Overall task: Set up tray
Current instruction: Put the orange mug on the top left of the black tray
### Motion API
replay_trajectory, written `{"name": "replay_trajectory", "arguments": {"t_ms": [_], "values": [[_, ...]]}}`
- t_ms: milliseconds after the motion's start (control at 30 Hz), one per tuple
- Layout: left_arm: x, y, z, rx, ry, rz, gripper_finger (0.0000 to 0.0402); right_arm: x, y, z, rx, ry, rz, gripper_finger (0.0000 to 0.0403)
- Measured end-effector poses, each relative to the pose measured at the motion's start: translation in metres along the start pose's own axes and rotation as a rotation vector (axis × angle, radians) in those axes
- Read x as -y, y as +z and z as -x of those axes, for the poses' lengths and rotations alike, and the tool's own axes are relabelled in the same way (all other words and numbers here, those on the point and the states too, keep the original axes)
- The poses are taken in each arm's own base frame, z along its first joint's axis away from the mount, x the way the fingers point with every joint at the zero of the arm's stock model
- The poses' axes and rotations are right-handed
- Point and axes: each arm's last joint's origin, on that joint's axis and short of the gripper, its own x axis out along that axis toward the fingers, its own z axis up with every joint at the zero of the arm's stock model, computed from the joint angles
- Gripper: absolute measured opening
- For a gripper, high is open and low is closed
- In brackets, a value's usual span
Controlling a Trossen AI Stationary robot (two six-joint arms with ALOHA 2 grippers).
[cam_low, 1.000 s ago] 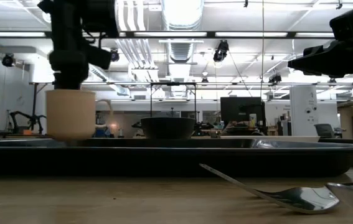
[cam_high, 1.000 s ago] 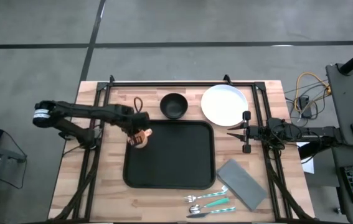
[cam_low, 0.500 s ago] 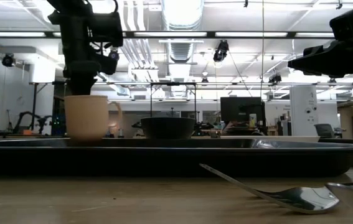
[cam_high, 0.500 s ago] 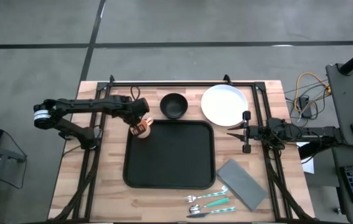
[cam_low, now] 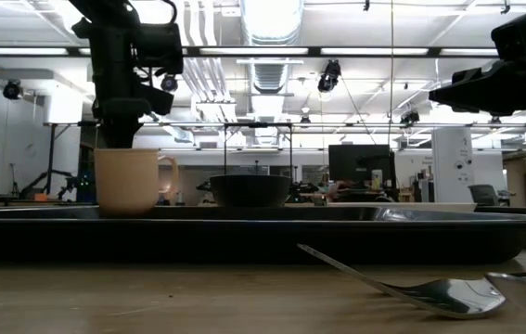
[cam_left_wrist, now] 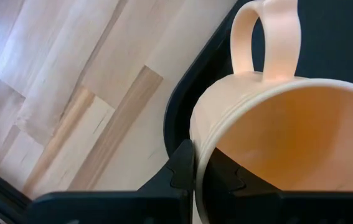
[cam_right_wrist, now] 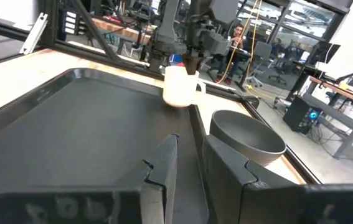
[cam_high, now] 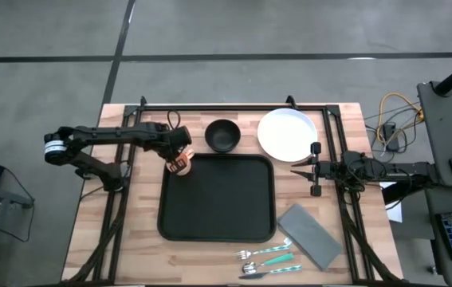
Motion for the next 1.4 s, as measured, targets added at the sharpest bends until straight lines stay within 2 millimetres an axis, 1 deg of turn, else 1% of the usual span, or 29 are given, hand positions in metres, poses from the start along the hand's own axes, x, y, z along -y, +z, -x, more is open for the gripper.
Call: {"name": "replay_trajectory", "arguments": {"t_ms": [300, 633, 833, 1000, 1400], "values": [[-0.001, -0.002, -0.001, -0.015, 0.005, -0.001, 0.0000, 0.000, 0.000, 0.000, 0.000, 0.000, 0.000, 0.0068], [-0.002, -0.014, -0.015, -0.056, 0.020, -0.006, 0.0004, 0.000, 0.000, 0.000, 0.000, 0.000, 0.000, 0.0068], [-0.001, -0.010, -0.013, -0.041, 0.016, -0.007, 0.0007, 0.000, 0.000, 0.000, 0.000, 0.000, 0.000, 0.0068], [-0.002, -0.006, -0.012, 0.004, 0.059, -0.001, 0.0007, 0.000, 0.000, 0.000, 0.000, 0.000, 0.000, 0.0068], [-0.002, -0.006, -0.012, 0.006, 0.075, -0.001, 0.0008, 0.000, 0.000, 0.000, 0.000, 0.001, 0.000, 0.0068]]}}
